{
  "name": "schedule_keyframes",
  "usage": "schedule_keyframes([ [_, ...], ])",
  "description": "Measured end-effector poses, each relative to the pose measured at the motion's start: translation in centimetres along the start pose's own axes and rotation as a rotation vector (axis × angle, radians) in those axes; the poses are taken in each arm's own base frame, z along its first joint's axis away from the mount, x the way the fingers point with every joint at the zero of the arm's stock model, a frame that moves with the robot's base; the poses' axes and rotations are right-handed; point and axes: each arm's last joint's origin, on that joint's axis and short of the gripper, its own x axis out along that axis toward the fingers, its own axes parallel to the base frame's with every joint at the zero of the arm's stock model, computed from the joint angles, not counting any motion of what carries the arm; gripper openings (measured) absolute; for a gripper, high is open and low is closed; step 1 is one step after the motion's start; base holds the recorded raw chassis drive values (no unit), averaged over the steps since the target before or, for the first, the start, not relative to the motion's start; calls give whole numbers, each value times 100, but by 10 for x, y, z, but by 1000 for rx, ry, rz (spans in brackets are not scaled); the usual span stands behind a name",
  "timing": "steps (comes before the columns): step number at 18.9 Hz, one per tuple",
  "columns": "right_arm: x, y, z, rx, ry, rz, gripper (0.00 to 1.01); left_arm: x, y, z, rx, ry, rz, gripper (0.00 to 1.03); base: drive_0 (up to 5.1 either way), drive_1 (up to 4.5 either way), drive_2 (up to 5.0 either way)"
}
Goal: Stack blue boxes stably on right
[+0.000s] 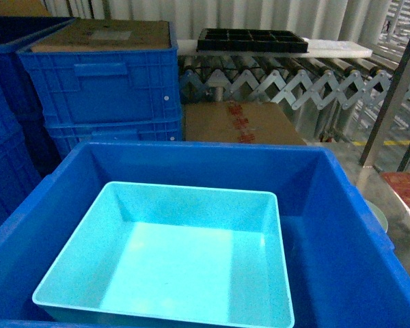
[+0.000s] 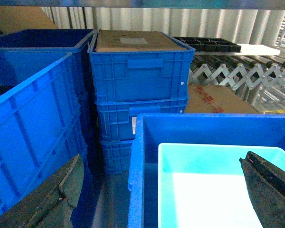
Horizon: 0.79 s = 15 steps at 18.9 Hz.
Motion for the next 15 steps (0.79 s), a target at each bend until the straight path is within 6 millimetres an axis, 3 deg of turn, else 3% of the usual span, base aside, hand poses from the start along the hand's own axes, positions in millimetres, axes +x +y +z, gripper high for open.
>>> schedule_keyframes([
  [15,0,0,0,0,0,0,98,0,0,0,0,0,0,98,0,0,0],
])
